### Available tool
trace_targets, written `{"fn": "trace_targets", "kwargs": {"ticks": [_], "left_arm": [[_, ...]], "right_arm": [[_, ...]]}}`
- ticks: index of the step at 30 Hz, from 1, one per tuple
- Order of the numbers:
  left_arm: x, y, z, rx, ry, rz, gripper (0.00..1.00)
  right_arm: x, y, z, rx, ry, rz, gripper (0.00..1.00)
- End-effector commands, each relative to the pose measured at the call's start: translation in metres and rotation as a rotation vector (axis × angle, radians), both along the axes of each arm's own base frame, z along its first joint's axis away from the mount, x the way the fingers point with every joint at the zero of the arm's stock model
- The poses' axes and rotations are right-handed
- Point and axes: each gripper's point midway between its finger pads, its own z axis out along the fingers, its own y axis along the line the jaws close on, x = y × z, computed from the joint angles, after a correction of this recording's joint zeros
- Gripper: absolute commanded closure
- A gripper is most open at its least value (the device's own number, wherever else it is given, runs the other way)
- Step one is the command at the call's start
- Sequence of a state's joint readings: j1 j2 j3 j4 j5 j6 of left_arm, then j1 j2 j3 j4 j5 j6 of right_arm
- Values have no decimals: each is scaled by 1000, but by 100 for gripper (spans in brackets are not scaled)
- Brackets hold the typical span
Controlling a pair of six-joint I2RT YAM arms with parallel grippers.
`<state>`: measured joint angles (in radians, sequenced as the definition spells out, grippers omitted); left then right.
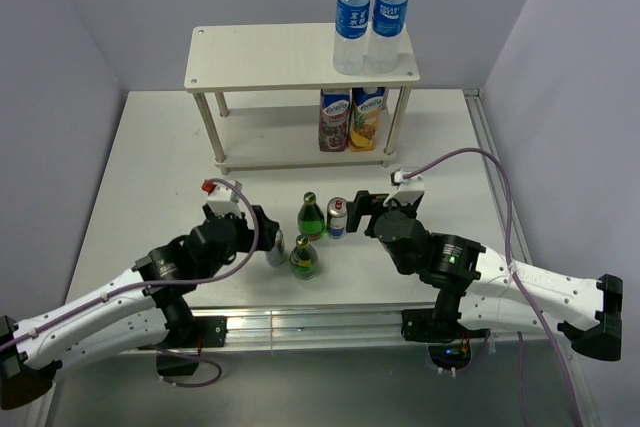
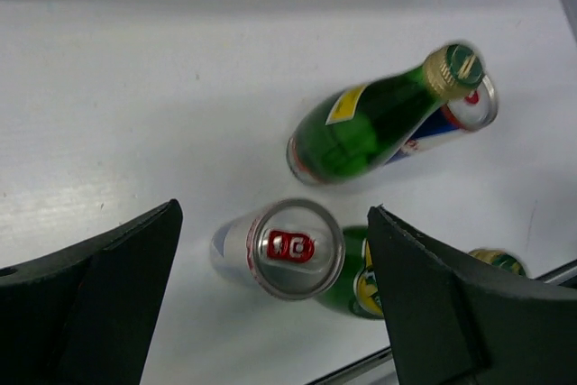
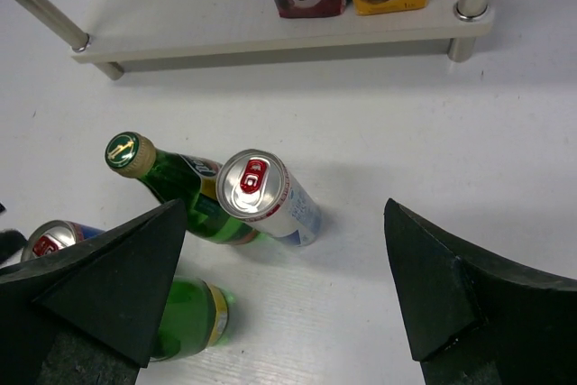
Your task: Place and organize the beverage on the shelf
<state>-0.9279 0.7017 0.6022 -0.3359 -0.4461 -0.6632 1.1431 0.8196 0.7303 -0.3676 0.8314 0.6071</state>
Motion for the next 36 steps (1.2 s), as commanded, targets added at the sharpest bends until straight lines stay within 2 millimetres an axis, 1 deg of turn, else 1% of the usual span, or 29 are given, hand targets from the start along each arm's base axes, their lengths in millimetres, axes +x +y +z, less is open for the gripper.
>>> {"fn": "trace_targets", "kwargs": {"ticks": [1, 6, 11, 13, 14, 15, 16, 18, 19, 20, 23, 24, 26, 28, 29, 30, 31, 33, 34, 36], "left_arm": [[-4, -4, -2, -67, -43, 67, 10], [-23, -15, -22, -33, -57, 34, 10], [-26, -23, -39, -18, -54, 29, 10], [-23, -26, -49, -7, -51, 42, 10], [-21, -23, -54, 8, -56, 62, 10], [-17, -23, -54, 6, -66, 83, 10], [-15, -22, -61, 26, -63, 107, 11], [-8, -16, -56, 37, -92, 179, 11], [-6, -14, -60, 60, -91, 205, 10], [-1, -11, -55, 65, -114, 244, 10], [6, -14, -53, 101, -143, 264, 12], [7, -15, -59, 138, -146, 258, 13], [9, -19, -60, 146, -148, 266, 16], [10, -19, -68, 178, -144, 272, 19], [10, -19, -70, 184, -141, 272, 25], [12, -23, -69, 163, -144, 275, 28], [11, -23, -70, 160, -142, 273, 36], [11, -24, -70, 155, -142, 271, 45], [11, -24, -68, 155, -143, 267, 64], [11, -23, -60, 161, -146, 267, 90]], "right_arm": [[0, -9, 3, 40, -11, -47, 3], [-1, -15, -3, 21, -13, -62, 3], [-2, -18, -9, 23, -12, -68, 3], [-2, -18, -11, 23, -10, -69, 2], [-1, -17, -14, 19, -8, -69, 2], [-1, -16, -14, 21, -9, -66, 2], [-1, -15, -17, 17, -6, -66, 2], [0, -14, -22, 8, -4, -67, 2], [1, -13, -25, 1, 2, -69, 2], [1, -12, -26, -2, 4, -71, 2], [1, -11, -31, -7, 13, -71, 2], [1, -11, -31, -7, 14, -72, 2], [0, -12, -32, -4, 13, -74, 2], [0, -14, -33, -6, 13, -75, 2], [0, -14, -34, -7, 11, -76, 2], [0, -15, -34, -8, 12, -78, 2], [0, -16, -34, -10, 10, -81, 2], [0, -16, -35, -14, 13, -81, 2], [0, -17, -35, -16, 12, -83, 2], [-1, -17, -36, -15, 13, -82, 2]]}}
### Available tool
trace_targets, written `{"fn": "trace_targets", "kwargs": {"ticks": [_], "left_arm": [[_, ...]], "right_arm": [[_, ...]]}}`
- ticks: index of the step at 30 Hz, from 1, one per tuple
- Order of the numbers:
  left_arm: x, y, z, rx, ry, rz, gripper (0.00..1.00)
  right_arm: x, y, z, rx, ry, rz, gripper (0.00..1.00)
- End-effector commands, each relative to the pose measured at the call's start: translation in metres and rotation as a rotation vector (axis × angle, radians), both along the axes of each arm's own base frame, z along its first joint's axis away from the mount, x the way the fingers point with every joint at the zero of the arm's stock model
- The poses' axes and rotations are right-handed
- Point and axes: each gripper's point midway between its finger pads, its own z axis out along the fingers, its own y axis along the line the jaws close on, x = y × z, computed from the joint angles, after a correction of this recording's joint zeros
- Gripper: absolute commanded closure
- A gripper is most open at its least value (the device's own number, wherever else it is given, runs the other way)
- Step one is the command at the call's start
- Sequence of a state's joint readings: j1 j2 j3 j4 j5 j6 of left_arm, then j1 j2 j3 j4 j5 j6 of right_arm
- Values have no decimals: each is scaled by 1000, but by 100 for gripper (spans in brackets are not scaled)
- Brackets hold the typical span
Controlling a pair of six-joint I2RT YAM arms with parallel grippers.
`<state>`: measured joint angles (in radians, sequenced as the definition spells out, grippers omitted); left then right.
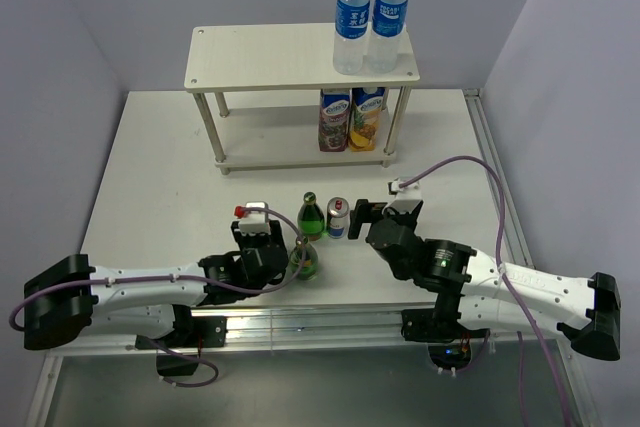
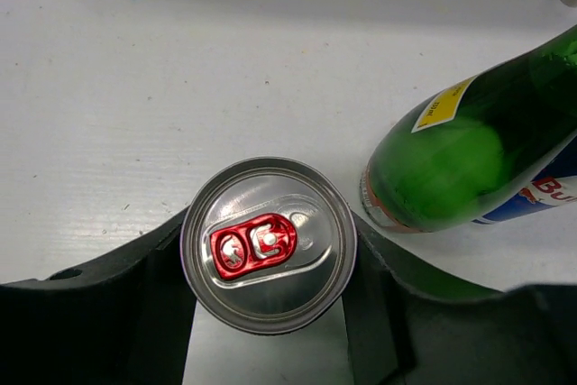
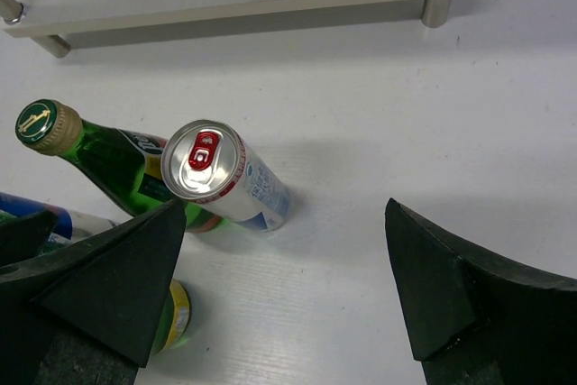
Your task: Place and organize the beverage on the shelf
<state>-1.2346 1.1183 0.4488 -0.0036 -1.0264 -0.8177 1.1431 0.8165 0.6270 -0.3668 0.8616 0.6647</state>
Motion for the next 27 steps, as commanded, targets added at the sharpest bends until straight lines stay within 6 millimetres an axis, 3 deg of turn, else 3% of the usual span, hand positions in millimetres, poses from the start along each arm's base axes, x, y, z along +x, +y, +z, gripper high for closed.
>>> {"fn": "trace_targets", "kwargs": {"ticks": [1, 4, 7, 12, 13, 15, 16, 18, 19, 20, 21, 22, 23, 24, 25, 27], "left_arm": [[4, -3, 26, -27, -33, 26, 100], [6, 5, 54, -2, -40, 63, 100], [11, 6, 113, -25, -90, 81, 100], [23, 15, 195, -44, -161, 41, 100], [31, 23, 219, -72, -187, 62, 100], [40, 24, 243, -56, -221, 17, 100], [51, 36, 266, -81, -255, 47, 100], [63, 38, 283, -46, -275, 30, 100], [73, 52, 306, -62, -307, 74, 100], [83, 53, 311, -27, -311, 76, 100], [86, 51, 337, -61, -349, 45, 100], [96, 63, 348, -58, -362, 77, 100], [107, 59, 352, -40, -362, 66, 100], [109, 60, 380, -71, -406, 48, 100], [124, 63, 380, -38, -391, 65, 100], [135, 64, 398, -35, -409, 62, 100]], "right_arm": [[2, -5, 4, 28, -28, -39, 2], [2, -6, 5, 31, -33, -40, 2], [2, -7, 8, 41, -40, -42, 2], [3, -5, 11, 47, -48, -38, 2], [3, -5, 11, 48, -50, -39, 2], [3, -5, 13, 49, -53, -38, 2], [4, -5, 14, 49, -54, -38, 2], [4, -4, 17, 53, -59, -38, 2], [4, -5, 17, 51, -60, -39, 2], [4, -5, 18, 55, -63, -40, 2], [4, -6, 18, 50, -64, -42, 2], [4, -7, 19, 52, -68, -46, 2], [5, -8, 19, 54, -69, -49, 2], [4, -9, 18, 51, -68, -51, 2], [4, -10, 17, 51, -68, -54, 2], [4, -12, 16, 54, -67, -61, 2]]}}
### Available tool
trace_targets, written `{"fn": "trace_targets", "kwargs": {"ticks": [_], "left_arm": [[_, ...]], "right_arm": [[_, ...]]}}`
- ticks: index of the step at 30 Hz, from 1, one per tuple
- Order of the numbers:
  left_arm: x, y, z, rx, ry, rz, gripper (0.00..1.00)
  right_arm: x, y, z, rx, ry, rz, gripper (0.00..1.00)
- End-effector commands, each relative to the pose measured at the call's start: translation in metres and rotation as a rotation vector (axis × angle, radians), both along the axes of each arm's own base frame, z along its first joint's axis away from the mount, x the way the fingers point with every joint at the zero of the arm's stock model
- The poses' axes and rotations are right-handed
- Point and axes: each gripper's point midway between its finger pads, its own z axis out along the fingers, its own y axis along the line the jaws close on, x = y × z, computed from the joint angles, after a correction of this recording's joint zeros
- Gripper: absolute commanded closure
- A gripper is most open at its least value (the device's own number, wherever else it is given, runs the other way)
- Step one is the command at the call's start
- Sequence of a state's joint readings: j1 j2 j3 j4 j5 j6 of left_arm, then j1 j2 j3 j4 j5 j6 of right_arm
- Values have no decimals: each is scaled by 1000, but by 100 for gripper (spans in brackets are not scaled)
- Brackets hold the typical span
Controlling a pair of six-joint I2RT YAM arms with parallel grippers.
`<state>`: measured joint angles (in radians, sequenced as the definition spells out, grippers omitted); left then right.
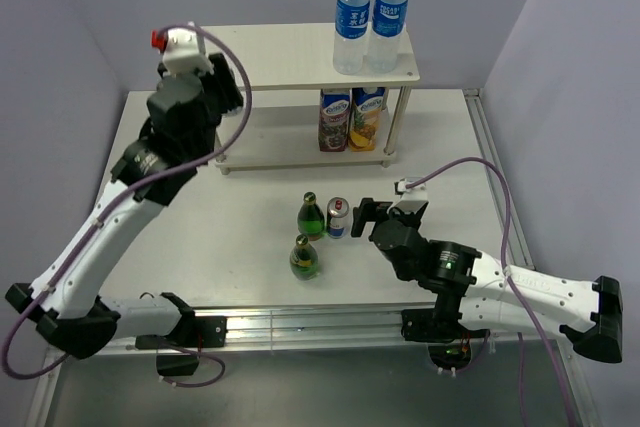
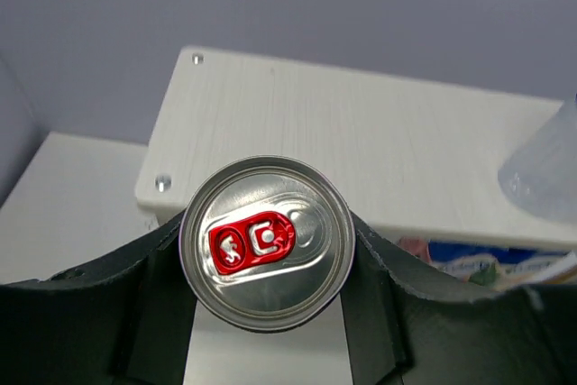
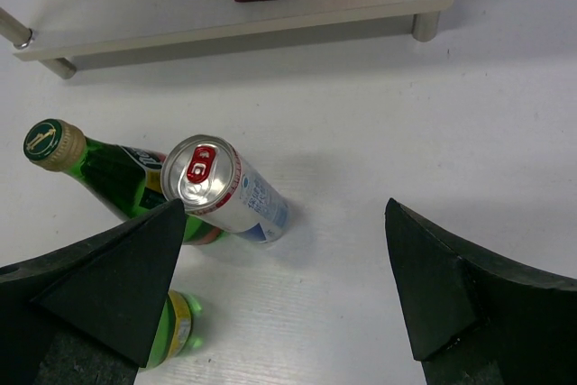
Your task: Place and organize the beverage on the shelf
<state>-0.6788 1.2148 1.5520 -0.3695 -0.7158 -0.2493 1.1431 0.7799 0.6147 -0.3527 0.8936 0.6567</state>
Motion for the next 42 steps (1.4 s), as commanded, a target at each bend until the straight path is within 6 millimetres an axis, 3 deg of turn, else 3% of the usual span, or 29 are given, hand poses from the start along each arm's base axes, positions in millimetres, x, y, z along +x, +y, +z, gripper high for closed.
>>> {"fn": "trace_targets", "kwargs": {"ticks": [1, 2, 3, 5, 6, 7, 9, 13, 22, 27, 29, 30, 33, 42], "left_arm": [[9, 1, 80, -16, -154, -83, 100], [24, -3, 75, 15, -126, -81, 100], [23, -1, 96, 0, -162, -85, 100], [47, -3, 94, 18, -141, -93, 100], [48, 0, 105, 11, -153, -95, 100], [64, -3, 97, 21, -129, -106, 100], [72, 0, 102, 25, -128, -103, 100], [102, 1, 89, 50, -93, -104, 100], [129, 11, 76, 72, -58, -106, 96], [133, 12, 66, 106, -33, -99, 76], [134, 12, 61, 115, -24, -95, 64], [134, 13, 61, 116, -24, -95, 52], [133, 11, 59, 122, -26, -105, 36], [128, 14, 56, 119, -27, -98, 25]], "right_arm": [[2, -5, 7, 35, -34, -39, 2], [2, -7, 7, 39, -34, -42, 2], [1, -7, 4, 36, -32, -42, 2], [1, -10, 3, 41, -32, -48, 2], [0, -11, 2, 39, -32, -49, 2], [0, -12, 3, 46, -35, -53, 2], [0, -14, 1, 43, -35, -60, 2], [-1, -18, -1, 48, -38, -68, 2], [0, -17, -8, 29, -37, -66, 2], [1, -15, -9, 21, -38, -65, 2], [2, -14, -10, 17, -40, -65, 1], [2, -14, -11, 12, -38, -65, 1], [3, -12, -12, 11, -37, -62, 1], [3, -9, -14, 11, -30, -58, 1]]}}
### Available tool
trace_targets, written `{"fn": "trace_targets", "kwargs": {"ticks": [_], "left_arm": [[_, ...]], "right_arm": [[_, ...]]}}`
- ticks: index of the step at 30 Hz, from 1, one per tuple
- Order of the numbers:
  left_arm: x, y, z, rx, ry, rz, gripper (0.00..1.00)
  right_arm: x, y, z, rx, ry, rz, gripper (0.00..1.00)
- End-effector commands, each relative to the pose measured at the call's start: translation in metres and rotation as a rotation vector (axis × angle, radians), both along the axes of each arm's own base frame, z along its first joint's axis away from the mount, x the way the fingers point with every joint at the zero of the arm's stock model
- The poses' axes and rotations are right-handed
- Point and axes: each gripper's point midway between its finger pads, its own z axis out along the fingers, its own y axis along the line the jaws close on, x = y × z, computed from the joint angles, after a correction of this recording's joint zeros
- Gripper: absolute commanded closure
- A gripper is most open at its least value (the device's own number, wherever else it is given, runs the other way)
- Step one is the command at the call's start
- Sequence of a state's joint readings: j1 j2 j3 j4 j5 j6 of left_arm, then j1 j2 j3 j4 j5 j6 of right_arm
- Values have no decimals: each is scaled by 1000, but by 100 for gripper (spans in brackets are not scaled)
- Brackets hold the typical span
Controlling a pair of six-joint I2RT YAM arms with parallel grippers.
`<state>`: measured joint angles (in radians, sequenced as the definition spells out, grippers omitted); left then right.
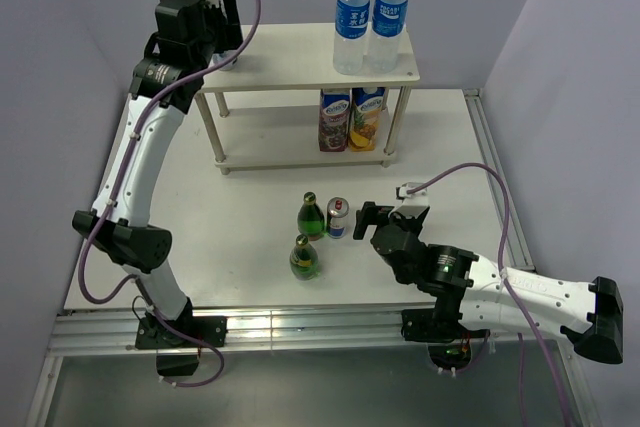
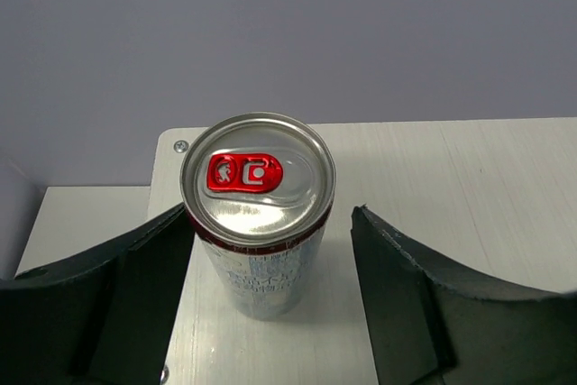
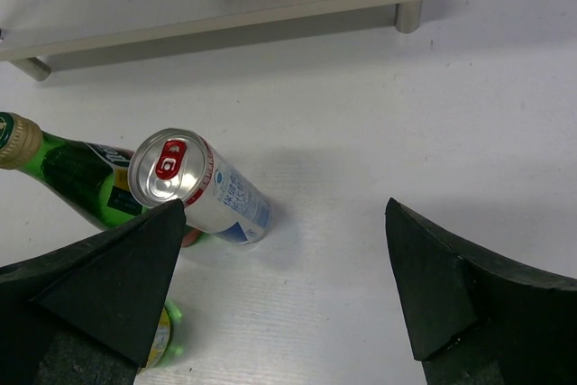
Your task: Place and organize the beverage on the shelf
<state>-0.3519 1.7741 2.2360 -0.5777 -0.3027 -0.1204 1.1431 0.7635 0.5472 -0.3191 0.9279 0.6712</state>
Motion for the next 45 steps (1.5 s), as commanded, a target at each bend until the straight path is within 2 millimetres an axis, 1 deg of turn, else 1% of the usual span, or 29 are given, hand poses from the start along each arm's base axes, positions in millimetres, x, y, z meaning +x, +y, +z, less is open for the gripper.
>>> {"fn": "trace_targets", "kwargs": {"ticks": [1, 4, 6, 7, 8, 9, 10, 11, 12, 13, 14, 15, 16, 17, 18, 19, 20, 21, 22, 24, 25, 26, 28, 29, 32, 34, 39, 40, 45], "left_arm": [[-23, 8, 46, -37, -122, -10, 24], [-34, 9, 49, -59, -123, -16, 22], [-43, 6, 46, -90, -109, -36, 12], [-56, 9, 56, -110, -128, -43, 8], [-61, 6, 51, -118, -121, -55, 2], [-81, 3, 64, -147, -154, -77, 1], [-89, 1, 64, -153, -162, -85, 1], [-93, -4, 53, -147, -146, -89, 1], [-116, -15, 62, -163, -171, -122, 1], [-123, -17, 59, -164, -168, -110, 1], [-129, -25, 44, -155, -139, -119, 1], [-151, -40, 48, -196, -149, -170, 1], [-154, -50, 25, -189, -104, -191, 1], [-162, -61, 15, -202, -90, -228, 1], [-182, -74, 20, -269, -113, -294, 1], [-188, -84, 10, -285, -105, -339, 1], [-191, -99, -34, -263, -32, -379, 1], [-207, -109, -41, -319, -23, -424, 1], [-209, -121, -75, -324, 17, -447, 1], [-231, -147, -99, -388, 62, -524, 1], [-235, -158, -124, -390, 94, -544, 1], [-248, -174, -136, -400, 122, -579, 1], [-254, -194, -166, -370, 160, -578, 1], [-265, -211, -183, -335, 189, -596, 1], [-281, -234, -201, -319, 235, -616, 1], [-280, -241, -213, -315, 261, -597, 1], [-286, -260, -225, -323, 286, -617, 1], [-284, -262, -223, -321, 287, -607, 1], [-276, -270, -248, -291, 336, -537, 1]], "right_arm": [[3, -1, 3, 22, -25, -27, 1], [2, -2, 2, 18, -21, -28, 1], [2, -2, 3, 19, -23, -31, 1], [3, -2, 3, 18, -22, -33, 1], [2, -2, 3, 18, -22, -33, 1], [2, -4, 3, 19, -22, -37, 1], [3, -4, 4, 21, -24, -40, 1], [3, -5, 5, 23, -26, -44, 1], [3, -6, 6, 23, -29, -52, 1], [3, -7, 7, 29, -32, -59, 1], [4, -8, 8, 26, -32, -67, 1], [4, -13, 10, 30, -39, -90, 1], [5, -15, 14, 36, -46, -105, 1], [5, -18, 16, 41, -52, -125, 1], [5, -26, 18, 45, -59, -163, 1], [6, -30, 24, 61, -69, -187, 1], [6, -34, 27, 66, -75, -209, 0], [5, -42, 30, 68, -86, -246, 0], [5, -45, 36, 84, -95, -264, 0], [4, -52, 40, 91, -105, -288, 0], [5, -55, 46, 99, -119, -305, 0], [4, -58, 48, 106, -127, -312, 0], [4, -64, 54, 113, -142, -334, 0], [3, -66, 56, 117, -144, -336, 0], [2, -69, 58, 119, -146, -341, 0], [2, -70, 58, 121, -142, -345, 0], [-2, -76, 50, 116, -124, -362, 0], [-2, -77, 49, 113, -123, -364, 0], [-4, -81, 47, 118, -122, -369, 0]]}}
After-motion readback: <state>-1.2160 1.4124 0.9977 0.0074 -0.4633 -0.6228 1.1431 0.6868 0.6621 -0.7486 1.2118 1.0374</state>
